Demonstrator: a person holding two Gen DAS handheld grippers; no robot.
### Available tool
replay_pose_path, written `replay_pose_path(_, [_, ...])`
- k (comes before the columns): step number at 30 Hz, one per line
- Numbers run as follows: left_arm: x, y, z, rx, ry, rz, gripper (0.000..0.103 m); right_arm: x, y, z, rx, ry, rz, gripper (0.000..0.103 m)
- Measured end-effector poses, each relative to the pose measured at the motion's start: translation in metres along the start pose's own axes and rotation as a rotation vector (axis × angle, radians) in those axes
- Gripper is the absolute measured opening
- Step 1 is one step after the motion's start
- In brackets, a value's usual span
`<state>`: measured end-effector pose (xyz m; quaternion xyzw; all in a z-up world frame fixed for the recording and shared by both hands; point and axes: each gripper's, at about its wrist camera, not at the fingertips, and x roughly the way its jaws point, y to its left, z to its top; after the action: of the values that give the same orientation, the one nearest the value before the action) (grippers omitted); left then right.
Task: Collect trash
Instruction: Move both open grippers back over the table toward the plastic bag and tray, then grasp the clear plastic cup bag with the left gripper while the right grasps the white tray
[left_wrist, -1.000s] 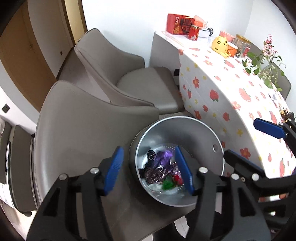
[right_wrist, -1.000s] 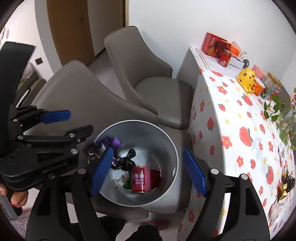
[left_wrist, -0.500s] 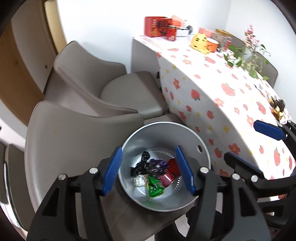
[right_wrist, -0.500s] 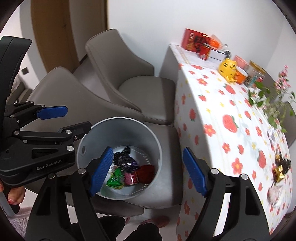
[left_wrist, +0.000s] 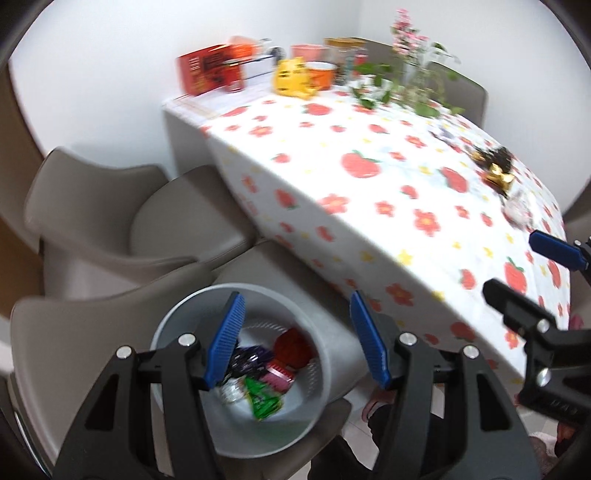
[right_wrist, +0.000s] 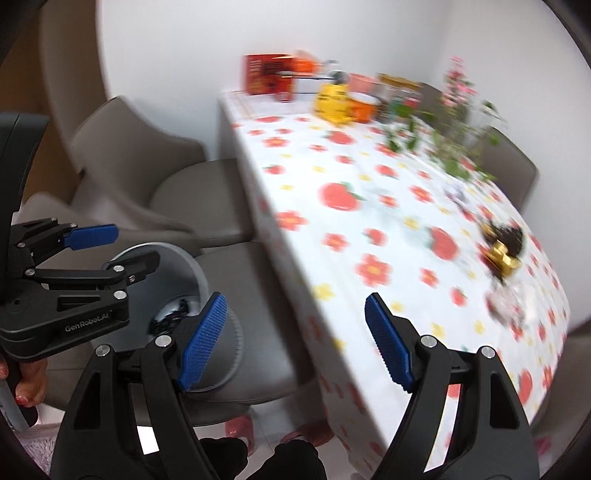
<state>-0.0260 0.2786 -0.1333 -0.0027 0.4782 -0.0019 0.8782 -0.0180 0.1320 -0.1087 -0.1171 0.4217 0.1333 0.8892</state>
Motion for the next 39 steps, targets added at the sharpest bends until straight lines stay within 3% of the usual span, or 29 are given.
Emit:
replay_pose_path(14, [0.022, -0.167, 0.057, 0.221, -0.025, -0.133, 0.060, -0.029, -0.197, -0.035, 0.288, -0.027, -0.225, 0.075])
replay_pose_path(22, [0.041, -0.270, 0.090, 0.305, -0.029, -0.173, 0.061, -0.023, -0.294, -0.047, 0.359, -0.021, -0.267, 0.075])
replay_pose_path(30, [0.070, -0.340, 0.117, 0.348, -0.009, -0.188, 0.060, 0.004, -0.366, -0.051, 0.375, 0.017, -0.280, 0.074])
replay_pose_path(39, [0.135, -0.394, 0.147, 0.404, 0.059, -0.221, 0.060, 0.070, -0.429, -0.045, 0.392, 0.084, -0.299, 0.074])
